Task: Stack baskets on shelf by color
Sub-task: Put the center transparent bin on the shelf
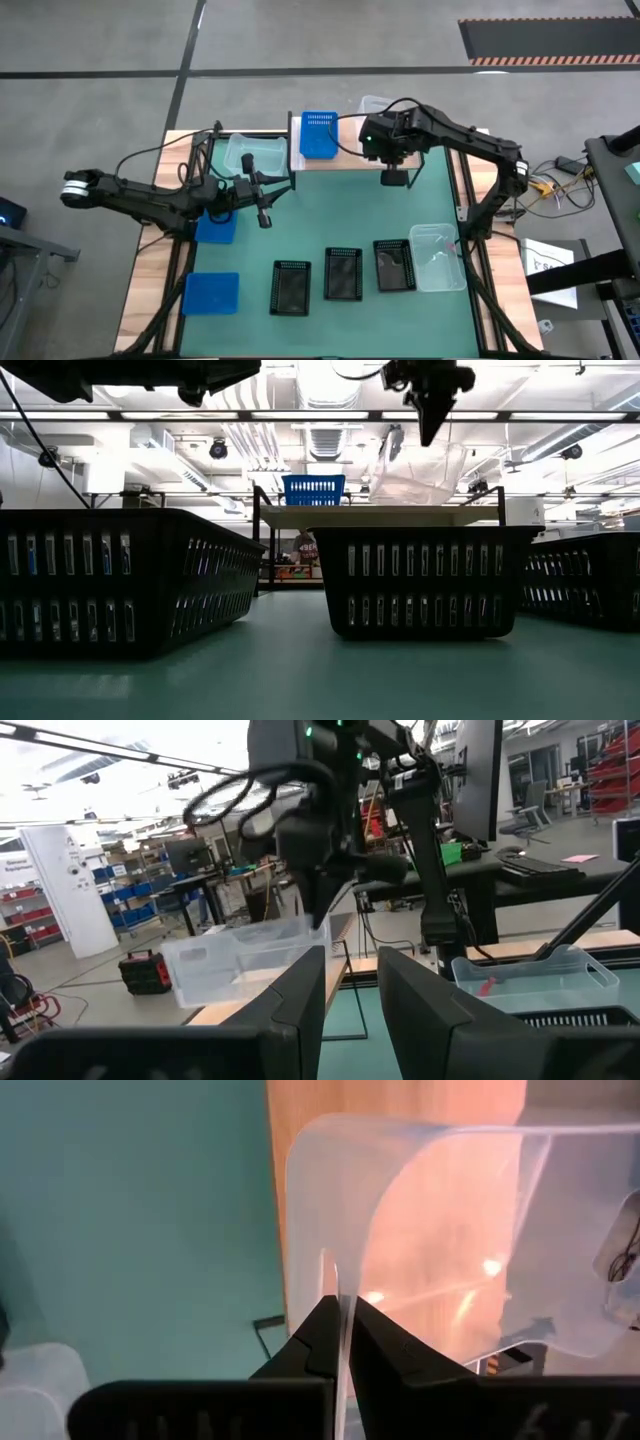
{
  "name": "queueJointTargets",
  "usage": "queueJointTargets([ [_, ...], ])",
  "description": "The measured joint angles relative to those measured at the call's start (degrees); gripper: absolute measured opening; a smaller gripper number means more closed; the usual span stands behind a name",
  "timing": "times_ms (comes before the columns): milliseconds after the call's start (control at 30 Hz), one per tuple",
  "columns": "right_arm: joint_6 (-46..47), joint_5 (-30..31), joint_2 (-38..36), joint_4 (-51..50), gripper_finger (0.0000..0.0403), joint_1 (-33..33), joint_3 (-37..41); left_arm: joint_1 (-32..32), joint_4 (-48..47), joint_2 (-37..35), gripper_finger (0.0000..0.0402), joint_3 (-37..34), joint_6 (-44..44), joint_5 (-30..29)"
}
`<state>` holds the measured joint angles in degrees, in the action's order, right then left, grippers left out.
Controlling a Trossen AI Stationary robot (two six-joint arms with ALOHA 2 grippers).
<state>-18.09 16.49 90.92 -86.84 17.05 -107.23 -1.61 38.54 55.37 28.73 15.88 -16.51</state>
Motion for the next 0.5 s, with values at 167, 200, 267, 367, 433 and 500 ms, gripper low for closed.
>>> queueJointTargets([
  [167,-2.6,0.0,0.4,4.6,0.0008,0.3,3.6,0.0,0.0,0.0,0.0080,0.1,0.0,0.0],
  [200,-3.0,0.0,0.6,5.5,0.0008,0.2,3.9,0.0,0.0,0.0,0.0080,0.1,0.0,0.0],
  [267,-3.2,-0.4,1.0,6.6,0.0009,0.2,4.4,0.0,0.0,0.0,0.0080,0.1,0.0,0.0],
  [367,-4.2,-0.4,2.0,6.7,0.0009,0.2,4.7,0.0,0.0,0.0,0.0080,0.2,0.0,0.0],
  [433,-5.1,0.1,2.8,7.1,0.0009,0.2,4.7,0.0,0.0,0.0,0.0080,0.2,0.0,0.0],
  [500,-5.4,-0.1,3.2,7.1,0.0015,0.2,4.6,0.0,0.0,0.0,0.0080,0.1,0.0,0.0],
])
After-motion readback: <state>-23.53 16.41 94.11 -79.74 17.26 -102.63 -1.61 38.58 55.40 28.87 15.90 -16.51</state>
